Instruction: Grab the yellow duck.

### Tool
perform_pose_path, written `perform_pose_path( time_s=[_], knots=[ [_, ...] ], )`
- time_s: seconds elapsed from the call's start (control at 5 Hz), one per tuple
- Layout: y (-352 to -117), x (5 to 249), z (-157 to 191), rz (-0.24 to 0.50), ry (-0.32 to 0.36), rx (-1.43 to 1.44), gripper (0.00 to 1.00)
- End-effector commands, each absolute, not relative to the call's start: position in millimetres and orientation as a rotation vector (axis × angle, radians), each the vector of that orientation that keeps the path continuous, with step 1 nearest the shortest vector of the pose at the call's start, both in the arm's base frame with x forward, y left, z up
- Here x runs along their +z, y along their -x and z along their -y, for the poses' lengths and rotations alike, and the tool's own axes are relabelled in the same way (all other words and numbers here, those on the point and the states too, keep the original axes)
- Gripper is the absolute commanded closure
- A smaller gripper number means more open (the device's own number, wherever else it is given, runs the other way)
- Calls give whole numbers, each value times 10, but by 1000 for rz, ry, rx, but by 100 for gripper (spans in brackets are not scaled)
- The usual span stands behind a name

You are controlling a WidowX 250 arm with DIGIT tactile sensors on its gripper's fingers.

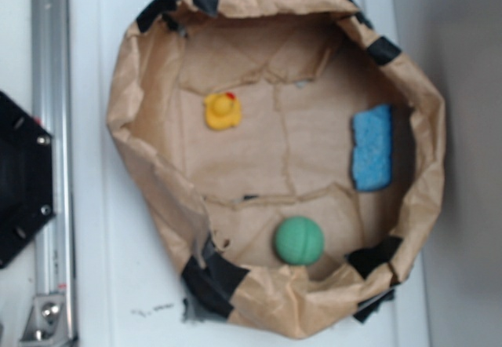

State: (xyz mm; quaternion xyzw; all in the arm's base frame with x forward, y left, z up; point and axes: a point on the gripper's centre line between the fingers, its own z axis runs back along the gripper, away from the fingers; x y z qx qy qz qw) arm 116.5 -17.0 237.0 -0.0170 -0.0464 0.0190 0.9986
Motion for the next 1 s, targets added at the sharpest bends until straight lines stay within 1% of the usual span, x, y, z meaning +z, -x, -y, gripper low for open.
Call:
perform_pose_path(
  time_s=[0.0,0.2,0.4,0.6,0.8],
  knots=[
    [-1165,2370,170,93,34,38,0],
    [-1665,2332,45,82,-25,-11,0],
    [-2174,2108,-77,31,-65,-112,0],
    [-2511,1553,-54,-100,-198,-376,0],
    [-2504,1039,-141,-155,-158,-530,0]
  ],
)
